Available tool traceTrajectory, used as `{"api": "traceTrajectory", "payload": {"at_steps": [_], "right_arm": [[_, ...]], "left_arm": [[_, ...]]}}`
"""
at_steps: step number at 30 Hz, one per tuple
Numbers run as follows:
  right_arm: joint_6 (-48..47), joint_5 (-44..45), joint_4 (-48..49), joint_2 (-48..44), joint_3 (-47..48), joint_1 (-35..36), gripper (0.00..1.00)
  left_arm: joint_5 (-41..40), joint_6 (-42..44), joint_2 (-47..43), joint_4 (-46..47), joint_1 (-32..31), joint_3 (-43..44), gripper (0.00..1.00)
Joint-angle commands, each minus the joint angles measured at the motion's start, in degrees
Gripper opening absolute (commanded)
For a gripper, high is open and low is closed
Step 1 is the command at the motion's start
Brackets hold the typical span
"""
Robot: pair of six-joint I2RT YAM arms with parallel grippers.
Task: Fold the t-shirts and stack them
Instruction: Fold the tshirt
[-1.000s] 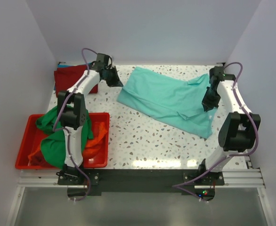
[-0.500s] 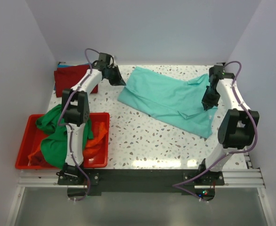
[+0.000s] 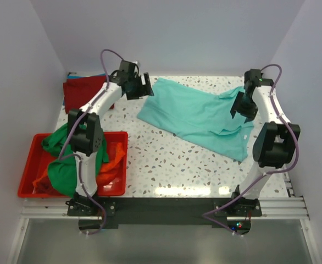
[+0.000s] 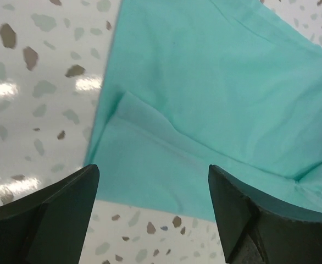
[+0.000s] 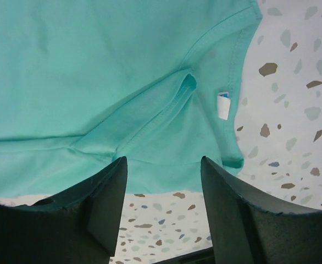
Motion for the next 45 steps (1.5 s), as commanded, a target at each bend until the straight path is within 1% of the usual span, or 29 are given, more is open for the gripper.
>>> {"api": "traceTrajectory", "payload": {"at_steps": [1,2,3,4,5,6,7,11,14,22,25,32,37,45], "right_arm": [[-0.34,-2.89,1.50,-4.27,-2.40,-0.08,0.59],[-0.25,-6.47,3.60,-5.59,-4.43,0.00,0.59],[-0.25,-8.77,4.75,-8.21,-8.89,0.18,0.59],[-0.16,-10.53,6.06,-9.37,-11.20,0.35,0.58],[-0.07,-14.55,8.51,-10.25,-13.40,0.88,0.58],[0.36,-15.90,9.58,-11.65,-15.42,1.23,0.57],[0.80,-16.70,10.46,-11.84,-18.66,1.50,0.56],[1.95,-19.25,13.63,-11.32,-22.90,2.90,0.53],[2.82,-19.61,15.30,-10.00,-24.23,4.13,0.53],[3.62,-16.10,16.80,-4.99,-22.48,6.42,0.52],[3.62,-14.08,14.78,-2.18,-19.23,6.42,0.52],[4.32,-13.98,16.45,1.25,-16.32,6.42,0.52],[4.85,-12.84,16.98,4.24,-12.19,6.42,0.52],[7.13,-11.87,19.26,4.59,-5.09,6.33,0.52]], "left_arm": [[-5.18,1.53,-9.12,3.96,-6.17,-6.71,0.86],[-4.74,0.39,-9.57,4.58,-7.40,-8.47,0.86],[-3.43,-1.01,-10.00,5.54,-7.84,-11.36,0.86],[-2.98,-1.54,-10.01,5.99,-8.20,-12.78,0.86],[-2.28,-2.07,-10.10,6.43,-8.55,-14.19,0.86],[-2.10,-2.43,-10.18,7.04,-8.64,-16.81,0.87],[-2.10,-2.86,-10.19,7.92,-8.73,-17.97,0.87],[-3.42,-2.08,-9.83,7.31,-8.73,-20.79,0.88],[-4.12,-0.41,-8.61,7.49,-8.64,-21.41,0.93],[-5.26,2.05,-5.27,9.41,-8.20,-20.79,0.95],[-5.09,2.05,-4.91,8.98,-7.59,-19.74,0.95],[-4.21,2.05,-5.61,9.07,-6.36,-19.30,0.95],[-4.38,2.14,-7.02,8.89,-6.00,-19.65,0.95],[-5.17,2.58,-8.69,8.19,-5.83,-17.98,0.95]]}}
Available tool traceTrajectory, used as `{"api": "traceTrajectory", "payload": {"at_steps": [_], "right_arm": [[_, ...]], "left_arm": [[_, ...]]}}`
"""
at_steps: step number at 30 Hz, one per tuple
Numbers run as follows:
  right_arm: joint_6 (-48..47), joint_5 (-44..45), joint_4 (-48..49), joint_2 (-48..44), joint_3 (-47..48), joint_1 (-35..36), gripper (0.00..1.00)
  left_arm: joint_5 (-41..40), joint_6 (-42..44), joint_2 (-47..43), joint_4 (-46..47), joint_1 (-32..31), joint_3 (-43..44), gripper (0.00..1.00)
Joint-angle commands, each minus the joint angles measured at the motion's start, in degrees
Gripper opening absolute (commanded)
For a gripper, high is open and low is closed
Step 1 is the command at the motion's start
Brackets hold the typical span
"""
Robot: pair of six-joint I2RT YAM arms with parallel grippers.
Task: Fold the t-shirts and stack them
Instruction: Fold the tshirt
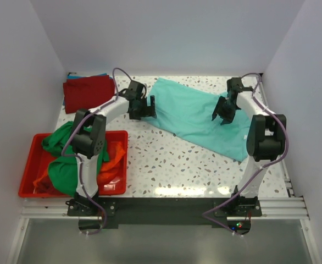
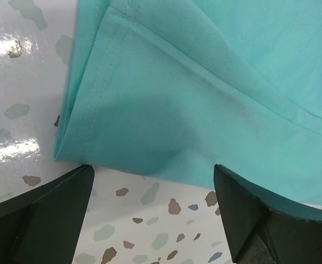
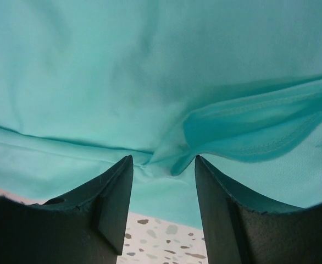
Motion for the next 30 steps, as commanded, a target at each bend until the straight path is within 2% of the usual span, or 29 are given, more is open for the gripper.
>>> {"api": "traceTrajectory", "payload": {"at_steps": [1,5,8,15,21,30], "right_arm": [[1.78,1.29,2.30,-0.33,6.23,-0.07,0.53],[0.73,1.72,-2.79,0.91,11.68,-0.07,0.53],[0.11,2.69,-3.24,-2.51,9.67,-0.07,0.53],[-0.59,-0.99,-3.15,-12.79,-7.08,0.02,0.54],[-1.74,1.89,-3.15,-18.78,-18.70,-0.16,0.56],[-2.00,6.82,-0.69,-15.54,-23.20,-0.07,0.56]], "left_arm": [[-1.31,1.55,-3.53,1.28,0.38,3.66,0.95],[-1.92,1.91,-3.44,0.49,0.29,5.85,0.95],[-1.84,1.64,-3.71,1.19,0.21,5.86,0.95],[0.97,-0.72,-1.17,4.43,0.29,5.68,0.95],[3.26,-3.01,-0.37,10.58,0.29,3.49,0.95],[3.17,-1.61,5.08,10.51,-0.06,5.69,0.95]]}}
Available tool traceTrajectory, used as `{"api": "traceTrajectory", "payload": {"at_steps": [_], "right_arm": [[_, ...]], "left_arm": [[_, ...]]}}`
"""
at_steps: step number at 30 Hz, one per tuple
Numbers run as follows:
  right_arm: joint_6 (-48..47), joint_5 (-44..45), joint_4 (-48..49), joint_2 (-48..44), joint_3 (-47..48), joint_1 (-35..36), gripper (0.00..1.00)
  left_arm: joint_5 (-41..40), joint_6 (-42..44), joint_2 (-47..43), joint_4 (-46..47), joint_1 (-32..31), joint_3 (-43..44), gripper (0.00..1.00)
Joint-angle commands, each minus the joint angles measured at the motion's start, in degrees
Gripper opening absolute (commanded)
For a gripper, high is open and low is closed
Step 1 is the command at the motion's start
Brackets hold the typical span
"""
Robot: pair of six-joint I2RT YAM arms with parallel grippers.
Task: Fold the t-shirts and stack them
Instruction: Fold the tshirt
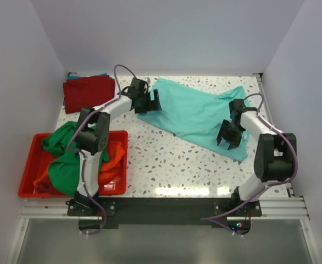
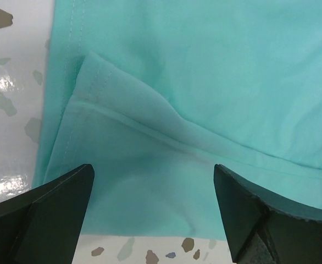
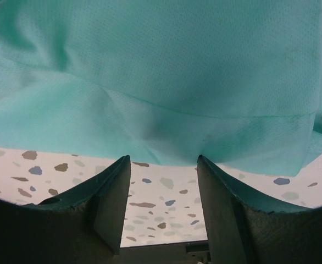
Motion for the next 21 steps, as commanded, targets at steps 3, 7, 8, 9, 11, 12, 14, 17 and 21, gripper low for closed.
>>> {"api": "traceTrajectory", "payload": {"at_steps": [3,7,8,9,11,12,14,17,21], "right_arm": [[-0.82,4.45,2.77,3.64,-1.20,-0.22,0.56],[-1.43,6.11,2.86,5.93,-1.81,-0.58,0.56],[-1.52,6.55,2.68,6.20,-1.99,-0.84,0.56],[-1.96,7.60,2.51,6.46,-1.99,-0.93,0.57],[-2.58,8.66,1.80,6.81,-1.90,-0.93,0.57],[-2.93,9.28,1.63,6.73,-1.64,-0.93,0.57],[-3.72,11.21,0.84,6.55,-1.20,-0.93,0.57],[-4.42,12.62,0.05,6.38,-0.24,-2.51,0.57],[-4.60,11.05,-0.66,5.76,0.91,-2.60,0.57]], "left_arm": [[0.20,-0.78,0.36,2.95,-0.04,-2.66,0.95],[-2.08,-0.52,1.06,1.20,0.58,-3.81,0.95],[-3.05,-0.43,1.06,0.85,0.84,-3.98,0.95],[-3.58,-0.34,0.88,0.49,1.19,-4.16,0.95],[-4.89,0.09,0.01,0.49,1.90,-4.59,0.95],[-5.25,0.79,-0.17,0.58,2.16,-4.77,0.95],[-6.13,1.67,-0.70,0.75,2.42,-4.60,0.95],[-5.35,3.17,-1.22,0.75,2.42,-4.33,0.95],[-2.62,4.14,-2.54,3.03,1.72,-5.04,0.95]]}}
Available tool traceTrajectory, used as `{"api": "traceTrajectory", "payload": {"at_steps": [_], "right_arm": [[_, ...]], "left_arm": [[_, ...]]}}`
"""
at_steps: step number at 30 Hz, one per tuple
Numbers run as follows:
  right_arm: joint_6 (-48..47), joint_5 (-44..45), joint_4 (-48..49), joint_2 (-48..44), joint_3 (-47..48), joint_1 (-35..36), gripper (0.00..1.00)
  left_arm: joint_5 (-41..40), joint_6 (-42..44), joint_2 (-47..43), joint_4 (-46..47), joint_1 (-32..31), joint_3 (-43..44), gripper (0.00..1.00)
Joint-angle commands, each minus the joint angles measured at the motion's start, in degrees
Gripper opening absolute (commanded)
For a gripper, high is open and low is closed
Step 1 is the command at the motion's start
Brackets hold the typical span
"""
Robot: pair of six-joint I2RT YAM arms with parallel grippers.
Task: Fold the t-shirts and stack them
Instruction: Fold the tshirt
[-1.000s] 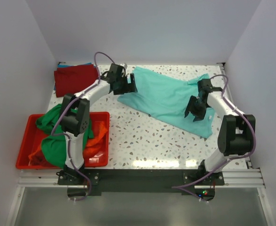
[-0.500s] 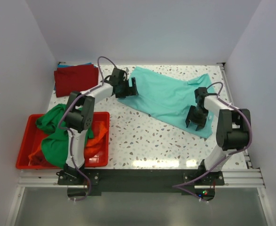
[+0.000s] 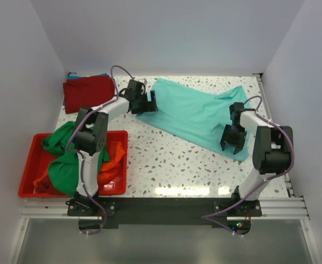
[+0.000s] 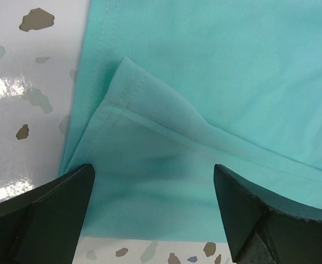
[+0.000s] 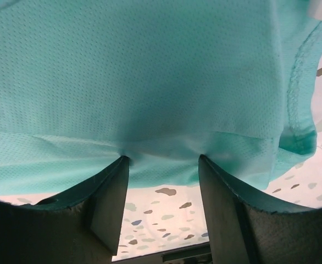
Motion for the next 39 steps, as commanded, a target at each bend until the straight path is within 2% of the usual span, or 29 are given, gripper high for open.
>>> {"api": "traceTrajectory", "payload": {"at_steps": [1,6,11,17,23,28,39], "right_arm": [[-1.74,3.70,-1.10,-0.64,1.89,-0.59,0.57],[-1.39,-0.26,-3.11,-4.24,6.98,0.38,0.57],[-0.07,-0.87,-5.75,-6.53,14.01,4.07,0.61],[2.56,-6.67,-1.89,-4.26,11.14,5.65,0.63],[3.10,-10.63,3.38,1.36,7.26,5.65,0.63],[1.87,-11.16,4.70,4.62,6.82,5.65,0.63],[0.90,-8.44,-0.39,5.25,0.58,5.57,0.63]], "left_arm": [[-0.47,2.74,-2.81,0.29,-0.07,-1.17,0.95],[-0.12,2.48,-4.48,-1.47,-1.30,3.13,0.95],[-3.81,2.56,-3.42,-6.91,-2.62,13.41,0.95],[-1.89,0.56,-1.50,-6.13,-5.17,13.86,0.95],[0.85,-1.13,-0.44,-1.39,-5.87,6.49,0.95],[-0.29,0.37,2.03,-4.20,-5.87,4.91,0.95],[-4.16,0.81,-2.89,-5.87,-5.87,-7.21,0.96]]}}
